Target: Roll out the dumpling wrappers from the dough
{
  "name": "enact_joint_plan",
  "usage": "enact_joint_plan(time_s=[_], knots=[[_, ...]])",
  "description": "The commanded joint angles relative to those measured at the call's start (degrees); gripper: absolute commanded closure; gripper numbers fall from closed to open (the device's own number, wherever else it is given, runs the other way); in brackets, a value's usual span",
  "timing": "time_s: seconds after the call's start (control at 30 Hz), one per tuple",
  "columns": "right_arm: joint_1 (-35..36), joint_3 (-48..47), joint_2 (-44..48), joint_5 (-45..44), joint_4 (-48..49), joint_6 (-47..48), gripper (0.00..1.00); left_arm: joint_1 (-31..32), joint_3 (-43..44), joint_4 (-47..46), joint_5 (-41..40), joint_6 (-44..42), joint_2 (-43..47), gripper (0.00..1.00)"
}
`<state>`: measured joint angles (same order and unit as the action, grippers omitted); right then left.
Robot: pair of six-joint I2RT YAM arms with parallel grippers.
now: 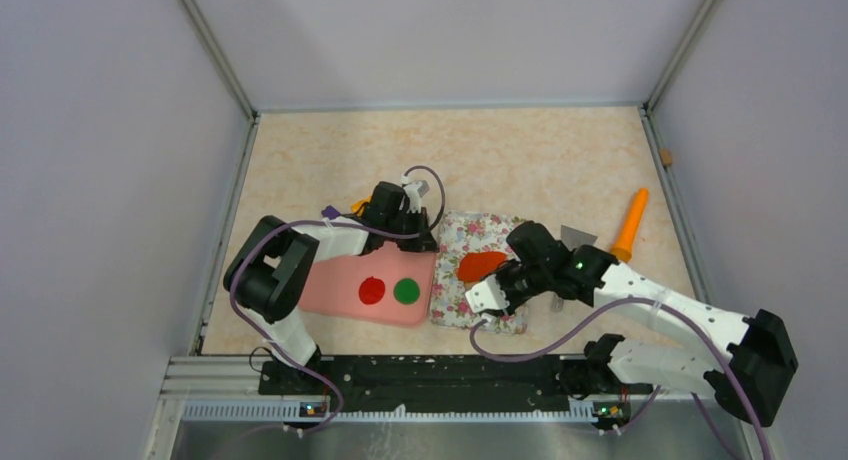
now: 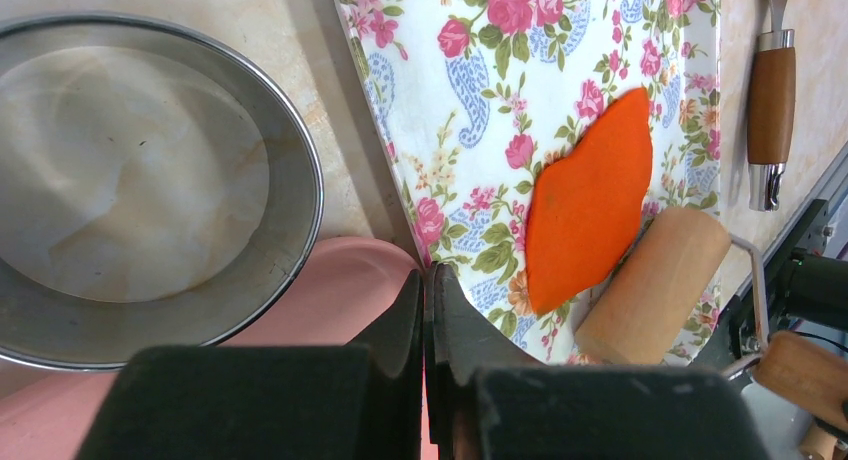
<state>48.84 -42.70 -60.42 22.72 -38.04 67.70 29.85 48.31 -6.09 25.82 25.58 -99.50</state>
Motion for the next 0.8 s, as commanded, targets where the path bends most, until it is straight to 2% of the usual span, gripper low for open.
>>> enact_joint_plan(time_s=[0.0, 0.17, 0.4, 0.53, 0.77], knots=[[1.1, 3.3, -3.2, 6.3, -10.1, -6.0, 1.00, 0.2, -0.9, 3.2, -7.7, -3.4, -3.7, 1.00], [1.1, 0.1, -2.8, 6.8, -12.0, -8.5, 1.00, 0.2, -0.4, 3.6, -8.2, -4.0, -3.3, 1.00], [1.1, -18.5, -5.0, 3.0, -17.8, -12.9, 1.00, 0.2, -1.7, 3.1, -7.5, -3.8, -2.1, 1.00], [1.1, -20.6, -7.1, -4.7, -11.8, -13.2, 1.00, 0.2, -2.7, 2.0, -7.6, -3.7, -1.7, 1.00], [1.1, -13.4, -8.7, -12.9, 3.8, -13.4, 1.00, 0.2, -2.5, 2.1, -7.3, -4.1, -2.1, 1.00]])
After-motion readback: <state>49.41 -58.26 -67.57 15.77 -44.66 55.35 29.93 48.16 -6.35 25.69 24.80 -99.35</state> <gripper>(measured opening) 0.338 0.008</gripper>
